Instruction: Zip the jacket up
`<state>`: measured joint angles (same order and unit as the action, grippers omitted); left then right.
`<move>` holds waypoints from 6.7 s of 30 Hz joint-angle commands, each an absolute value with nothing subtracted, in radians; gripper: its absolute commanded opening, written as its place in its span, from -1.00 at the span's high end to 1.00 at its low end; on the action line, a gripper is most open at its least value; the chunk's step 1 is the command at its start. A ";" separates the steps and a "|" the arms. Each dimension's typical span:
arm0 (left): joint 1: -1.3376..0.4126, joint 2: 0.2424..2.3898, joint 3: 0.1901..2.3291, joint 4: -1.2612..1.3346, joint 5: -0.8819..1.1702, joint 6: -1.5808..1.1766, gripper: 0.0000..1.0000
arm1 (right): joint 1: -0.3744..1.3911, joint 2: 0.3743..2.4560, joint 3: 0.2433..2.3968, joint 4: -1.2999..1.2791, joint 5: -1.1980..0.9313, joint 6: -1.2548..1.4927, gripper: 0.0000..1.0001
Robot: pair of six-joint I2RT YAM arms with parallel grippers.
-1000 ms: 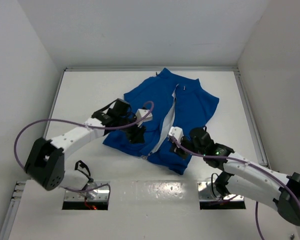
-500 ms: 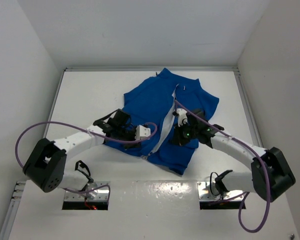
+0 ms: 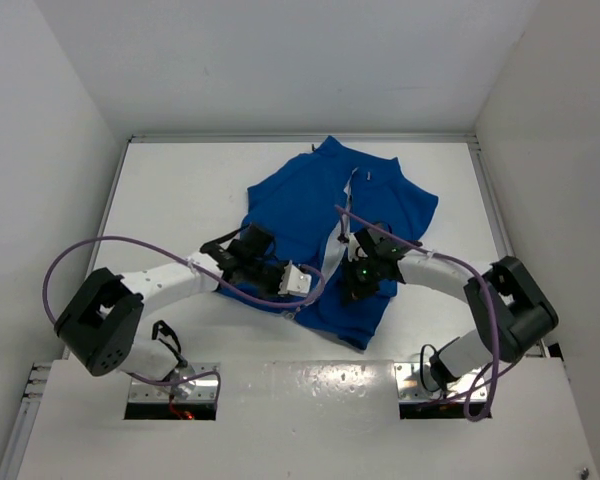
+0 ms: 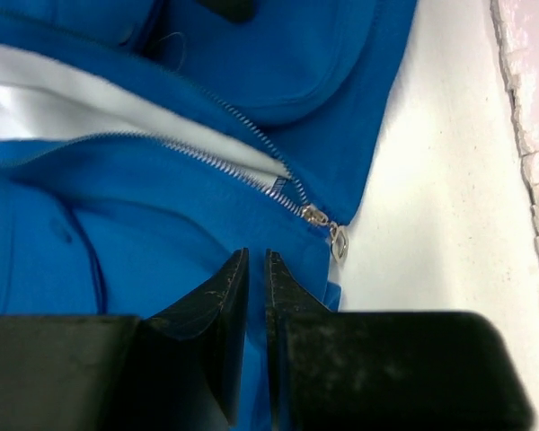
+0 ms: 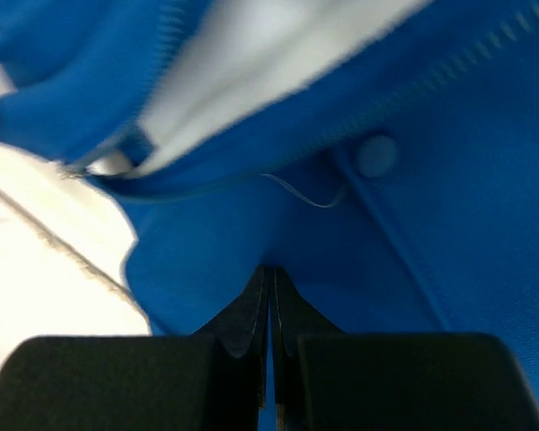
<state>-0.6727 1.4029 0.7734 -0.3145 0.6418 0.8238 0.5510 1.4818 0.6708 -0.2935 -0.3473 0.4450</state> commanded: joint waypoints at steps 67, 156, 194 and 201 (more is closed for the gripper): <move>-0.306 1.344 1.043 -0.378 0.735 0.072 -0.06 | 0.782 1.084 0.606 -0.265 -0.390 -0.451 0.53; -0.037 1.513 1.069 -0.295 0.870 -0.199 -0.39 | 1.057 2.028 1.331 -0.813 -0.399 -1.310 0.30; -0.169 1.422 0.951 -0.276 0.830 -0.089 -0.31 | 0.738 1.695 0.968 -0.337 -0.893 -0.494 0.90; -0.192 1.362 0.907 -0.276 0.799 -0.051 -0.31 | 0.672 1.658 0.839 0.059 -1.006 -0.112 0.97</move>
